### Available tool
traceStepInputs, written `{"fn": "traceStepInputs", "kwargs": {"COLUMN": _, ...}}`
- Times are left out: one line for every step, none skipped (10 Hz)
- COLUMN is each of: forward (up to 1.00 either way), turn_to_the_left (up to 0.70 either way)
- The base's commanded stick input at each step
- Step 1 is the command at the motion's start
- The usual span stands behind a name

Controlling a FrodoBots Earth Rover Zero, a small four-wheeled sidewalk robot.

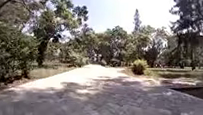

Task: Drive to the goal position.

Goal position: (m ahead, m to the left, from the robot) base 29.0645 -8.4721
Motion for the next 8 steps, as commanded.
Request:
{"fn": "traceStepInputs", "kwargs": {"forward": 0.7, "turn_to_the_left": 0.0}}
{"fn": "traceStepInputs", "kwargs": {"forward": 0.7, "turn_to_the_left": 0.0}}
{"fn": "traceStepInputs", "kwargs": {"forward": 0.7, "turn_to_the_left": 0.0}}
{"fn": "traceStepInputs", "kwargs": {"forward": 0.7, "turn_to_the_left": 0.0}}
{"fn": "traceStepInputs", "kwargs": {"forward": 0.7, "turn_to_the_left": 0.0}}
{"fn": "traceStepInputs", "kwargs": {"forward": 0.7, "turn_to_the_left": 0.0}}
{"fn": "traceStepInputs", "kwargs": {"forward": 0.7, "turn_to_the_left": 0.0}}
{"fn": "traceStepInputs", "kwargs": {"forward": 0.7, "turn_to_the_left": 0.0}}
